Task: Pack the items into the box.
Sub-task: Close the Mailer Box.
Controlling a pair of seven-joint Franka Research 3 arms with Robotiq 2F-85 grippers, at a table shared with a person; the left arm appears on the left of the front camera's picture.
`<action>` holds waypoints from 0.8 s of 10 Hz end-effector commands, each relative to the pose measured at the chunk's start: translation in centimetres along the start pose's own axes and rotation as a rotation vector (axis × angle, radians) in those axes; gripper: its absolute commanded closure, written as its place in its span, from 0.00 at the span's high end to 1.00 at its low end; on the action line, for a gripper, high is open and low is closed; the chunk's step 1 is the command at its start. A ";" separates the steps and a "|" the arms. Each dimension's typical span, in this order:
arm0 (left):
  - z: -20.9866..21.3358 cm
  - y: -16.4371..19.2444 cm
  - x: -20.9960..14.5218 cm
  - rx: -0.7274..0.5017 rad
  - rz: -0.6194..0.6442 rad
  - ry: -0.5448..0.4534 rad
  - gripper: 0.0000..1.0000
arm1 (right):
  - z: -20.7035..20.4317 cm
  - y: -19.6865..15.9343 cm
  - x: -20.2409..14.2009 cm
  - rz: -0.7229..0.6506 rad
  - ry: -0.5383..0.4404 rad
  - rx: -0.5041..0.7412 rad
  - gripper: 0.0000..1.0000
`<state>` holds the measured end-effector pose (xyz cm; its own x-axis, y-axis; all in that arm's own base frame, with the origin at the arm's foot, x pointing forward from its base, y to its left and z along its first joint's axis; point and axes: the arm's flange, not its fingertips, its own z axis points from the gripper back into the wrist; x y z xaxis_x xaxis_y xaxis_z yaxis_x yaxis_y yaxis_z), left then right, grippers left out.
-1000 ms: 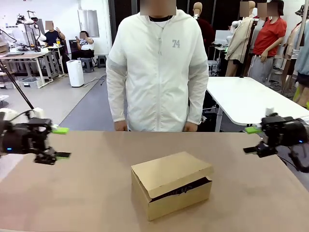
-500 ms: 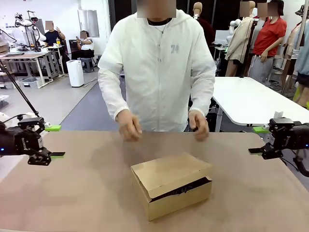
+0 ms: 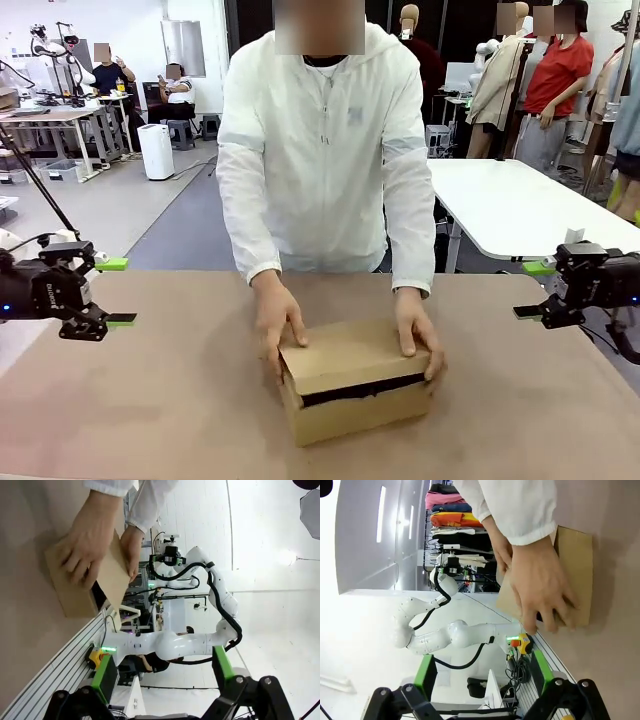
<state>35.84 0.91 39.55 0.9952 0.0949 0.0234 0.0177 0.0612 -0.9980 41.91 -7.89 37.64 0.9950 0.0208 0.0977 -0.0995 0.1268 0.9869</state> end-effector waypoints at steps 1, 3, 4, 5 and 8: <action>0.2 0.0 -0.2 0.009 -0.016 0.000 1.00 | -0.1 0.2 -0.1 -0.003 0.002 -0.022 1.00; 0.2 0.0 -0.2 0.009 -0.016 0.000 1.00 | -0.1 0.2 -0.1 -0.003 0.002 -0.022 1.00; 0.2 0.0 -0.2 0.009 -0.016 0.000 1.00 | -0.1 0.2 -0.1 -0.003 0.002 -0.022 1.00; 0.2 0.0 -0.2 0.009 -0.016 0.000 1.00 | -0.1 0.2 -0.1 -0.003 0.002 -0.022 1.00; 0.2 0.0 -0.2 0.009 -0.016 0.000 1.00 | -0.1 0.2 -0.1 -0.003 0.002 -0.022 1.00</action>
<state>35.84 0.91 39.54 0.9952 0.0953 0.0236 0.0178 0.0616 -0.9979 41.92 -7.90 37.63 0.9950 0.0200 0.0977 -0.0995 0.1278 0.9868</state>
